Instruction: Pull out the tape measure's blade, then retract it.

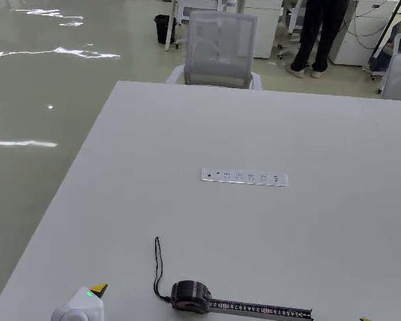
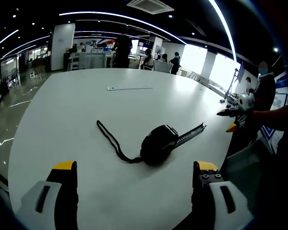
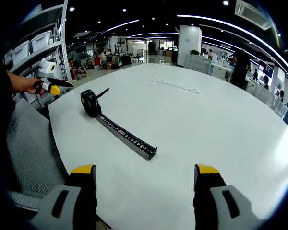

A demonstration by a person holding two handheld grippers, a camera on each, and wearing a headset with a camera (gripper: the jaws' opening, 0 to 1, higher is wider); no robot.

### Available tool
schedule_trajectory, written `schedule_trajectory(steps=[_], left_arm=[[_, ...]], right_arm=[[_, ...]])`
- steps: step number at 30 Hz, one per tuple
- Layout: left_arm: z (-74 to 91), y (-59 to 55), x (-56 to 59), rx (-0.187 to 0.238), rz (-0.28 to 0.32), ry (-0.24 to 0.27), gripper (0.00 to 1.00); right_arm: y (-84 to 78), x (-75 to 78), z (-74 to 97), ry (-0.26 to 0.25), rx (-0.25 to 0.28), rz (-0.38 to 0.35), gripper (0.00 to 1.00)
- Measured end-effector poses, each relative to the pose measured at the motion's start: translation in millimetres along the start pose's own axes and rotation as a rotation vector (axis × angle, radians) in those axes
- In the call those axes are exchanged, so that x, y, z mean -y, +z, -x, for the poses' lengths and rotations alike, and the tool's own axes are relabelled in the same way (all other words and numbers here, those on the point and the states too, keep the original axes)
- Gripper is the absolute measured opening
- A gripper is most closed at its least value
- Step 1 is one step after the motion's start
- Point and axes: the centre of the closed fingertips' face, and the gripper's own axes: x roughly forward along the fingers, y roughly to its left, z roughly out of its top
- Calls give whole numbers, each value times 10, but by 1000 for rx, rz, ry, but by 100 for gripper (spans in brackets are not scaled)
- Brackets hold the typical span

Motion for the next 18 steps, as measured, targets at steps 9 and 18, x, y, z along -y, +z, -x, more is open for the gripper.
schedule_trajectory(steps=[9, 18], left_arm=[[-113, -9, 164, 10, -9, -4, 99], [-238, 72, 283, 43, -14, -4, 99]], right_arm=[[45, -3, -150, 36, -15, 44, 80], [117, 85, -304, 57, -25, 80, 79]])
